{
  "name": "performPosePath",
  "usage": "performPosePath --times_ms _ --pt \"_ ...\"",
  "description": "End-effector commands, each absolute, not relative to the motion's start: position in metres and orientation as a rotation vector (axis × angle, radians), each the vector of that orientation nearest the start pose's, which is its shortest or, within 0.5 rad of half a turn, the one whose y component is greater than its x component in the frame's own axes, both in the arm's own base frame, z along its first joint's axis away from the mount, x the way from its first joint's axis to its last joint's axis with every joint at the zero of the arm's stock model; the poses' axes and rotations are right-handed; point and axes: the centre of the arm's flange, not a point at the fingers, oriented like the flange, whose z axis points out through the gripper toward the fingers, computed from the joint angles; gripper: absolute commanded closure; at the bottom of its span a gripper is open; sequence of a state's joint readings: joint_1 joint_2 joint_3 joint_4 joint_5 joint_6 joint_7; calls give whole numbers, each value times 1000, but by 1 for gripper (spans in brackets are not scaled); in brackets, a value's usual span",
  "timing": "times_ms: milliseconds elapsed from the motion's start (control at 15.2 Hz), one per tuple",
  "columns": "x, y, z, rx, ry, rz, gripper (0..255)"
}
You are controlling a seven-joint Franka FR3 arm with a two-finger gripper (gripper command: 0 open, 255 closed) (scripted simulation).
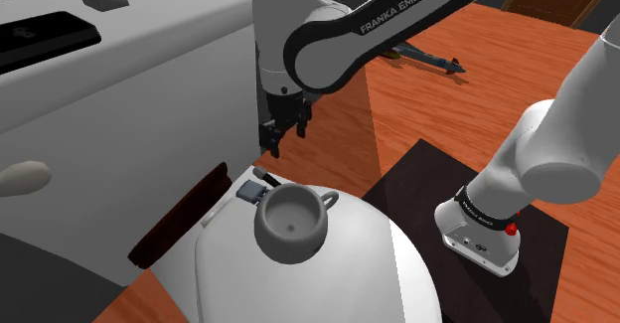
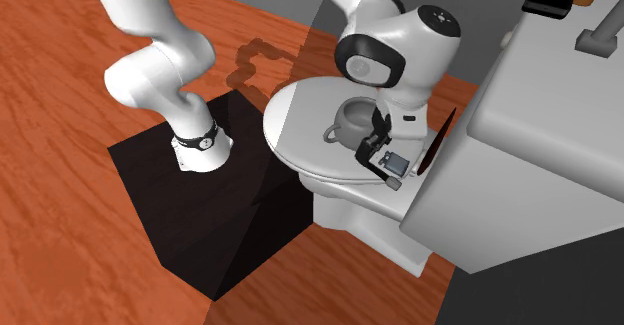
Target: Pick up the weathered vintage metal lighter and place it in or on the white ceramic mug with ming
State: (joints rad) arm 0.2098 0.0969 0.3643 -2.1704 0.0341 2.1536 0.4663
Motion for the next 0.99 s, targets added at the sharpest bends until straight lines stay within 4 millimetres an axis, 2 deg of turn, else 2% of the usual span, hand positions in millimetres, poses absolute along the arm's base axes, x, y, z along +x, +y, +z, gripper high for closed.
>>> performPosePath --times_ms 0,528,924 --pt "455 313 326 -3125 -141 212 0" --pt "478 390 268 -3098 -158 268 0" --pt "473 391 237 -3098 -158 267 0"
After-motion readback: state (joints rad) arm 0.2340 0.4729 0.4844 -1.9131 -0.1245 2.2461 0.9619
